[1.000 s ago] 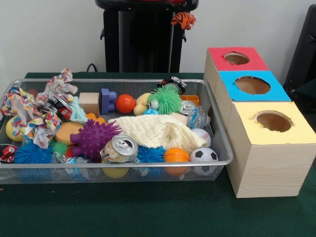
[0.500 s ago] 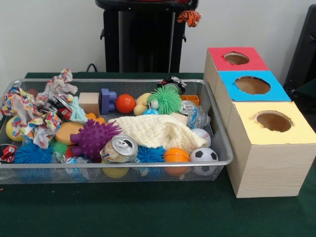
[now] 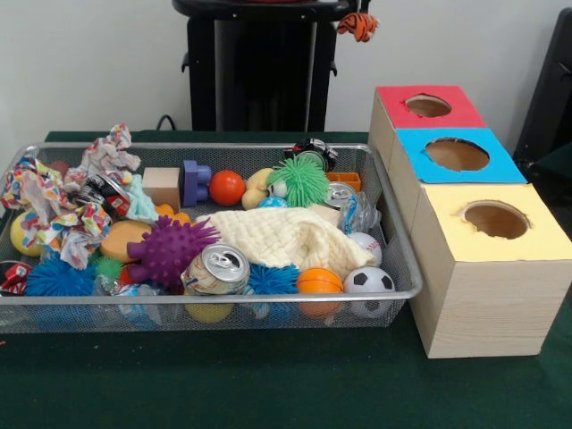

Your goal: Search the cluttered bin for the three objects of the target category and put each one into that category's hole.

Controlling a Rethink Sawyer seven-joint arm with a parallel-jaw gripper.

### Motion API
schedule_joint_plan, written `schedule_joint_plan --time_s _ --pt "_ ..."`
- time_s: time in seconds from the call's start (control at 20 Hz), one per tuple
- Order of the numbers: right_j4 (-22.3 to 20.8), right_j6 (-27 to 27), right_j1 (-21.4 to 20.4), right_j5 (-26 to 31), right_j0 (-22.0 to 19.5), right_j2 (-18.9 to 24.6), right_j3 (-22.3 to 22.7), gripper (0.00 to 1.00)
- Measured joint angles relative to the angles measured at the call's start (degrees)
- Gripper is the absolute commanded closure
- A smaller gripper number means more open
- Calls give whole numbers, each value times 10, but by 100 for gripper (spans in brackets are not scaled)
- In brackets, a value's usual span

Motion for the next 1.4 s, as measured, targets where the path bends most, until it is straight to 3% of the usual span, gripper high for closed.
schedule_joint_plan --time_s 0.65,1.4 --pt "59 0 41 -77 42 -37 17 100" --pt "91 0 76 -80 53 -33 27 100"
